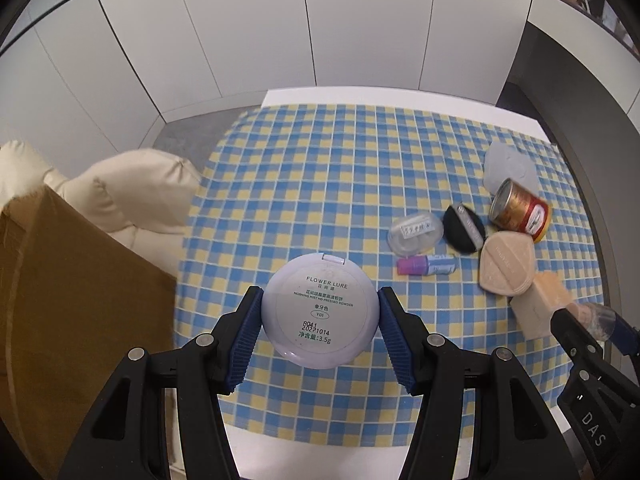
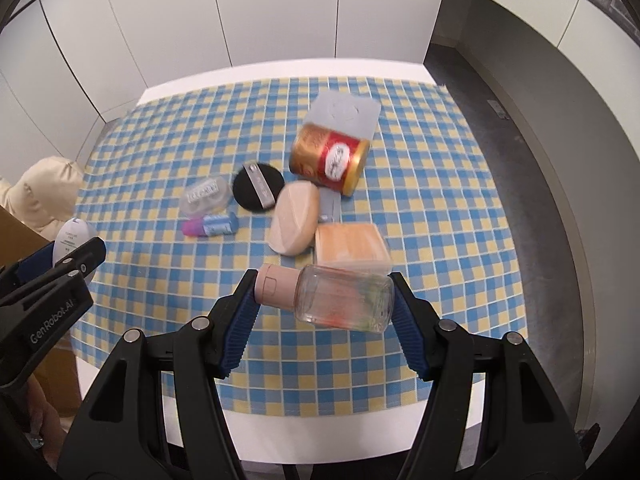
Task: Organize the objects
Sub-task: 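Close the left tool on the white compact while the right tool grasps the clear bottle, then lift the white compact with the left tool while the right tool lifts the clear bottle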
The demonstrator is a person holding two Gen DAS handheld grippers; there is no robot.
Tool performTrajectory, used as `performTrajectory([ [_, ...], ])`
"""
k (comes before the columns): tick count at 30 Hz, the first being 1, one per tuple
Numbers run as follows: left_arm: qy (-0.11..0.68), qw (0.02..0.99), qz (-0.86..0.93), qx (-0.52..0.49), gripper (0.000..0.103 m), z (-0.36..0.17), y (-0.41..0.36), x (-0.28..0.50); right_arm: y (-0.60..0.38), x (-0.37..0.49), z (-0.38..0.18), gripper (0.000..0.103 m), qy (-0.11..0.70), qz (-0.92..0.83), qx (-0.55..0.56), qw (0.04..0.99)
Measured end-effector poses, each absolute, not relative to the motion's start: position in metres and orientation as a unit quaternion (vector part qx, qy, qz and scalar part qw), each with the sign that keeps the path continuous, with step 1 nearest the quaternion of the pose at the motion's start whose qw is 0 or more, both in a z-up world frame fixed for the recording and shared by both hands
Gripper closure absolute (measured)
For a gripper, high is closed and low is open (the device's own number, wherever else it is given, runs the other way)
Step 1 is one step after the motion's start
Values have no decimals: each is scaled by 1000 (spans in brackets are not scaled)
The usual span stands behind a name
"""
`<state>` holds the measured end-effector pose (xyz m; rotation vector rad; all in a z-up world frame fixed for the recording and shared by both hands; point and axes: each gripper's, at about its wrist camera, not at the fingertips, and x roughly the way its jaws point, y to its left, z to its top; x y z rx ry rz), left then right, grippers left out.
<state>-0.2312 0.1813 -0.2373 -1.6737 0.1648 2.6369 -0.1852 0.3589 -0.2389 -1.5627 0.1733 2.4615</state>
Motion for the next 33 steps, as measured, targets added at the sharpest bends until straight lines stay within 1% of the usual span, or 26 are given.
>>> performTrajectory([
  [10,51,17,865,-499,45,-158,181,-242,359,-204,-187,37,64,845,-521,103],
  [19,39,32,877,-477,45,-102,178,-242,355,-212,-112,37,40,865,-491,96],
  [23,32,32,874,-483,45,-81,175,-241,348,-209,-83,37,23,874,-476,89],
  [27,56,23,880,-470,45,-60,176,-236,344,-202,-55,37,8,884,-461,79],
  [33,43,29,887,-458,45,-27,171,-224,341,-187,-23,37,1,892,-447,69],
])
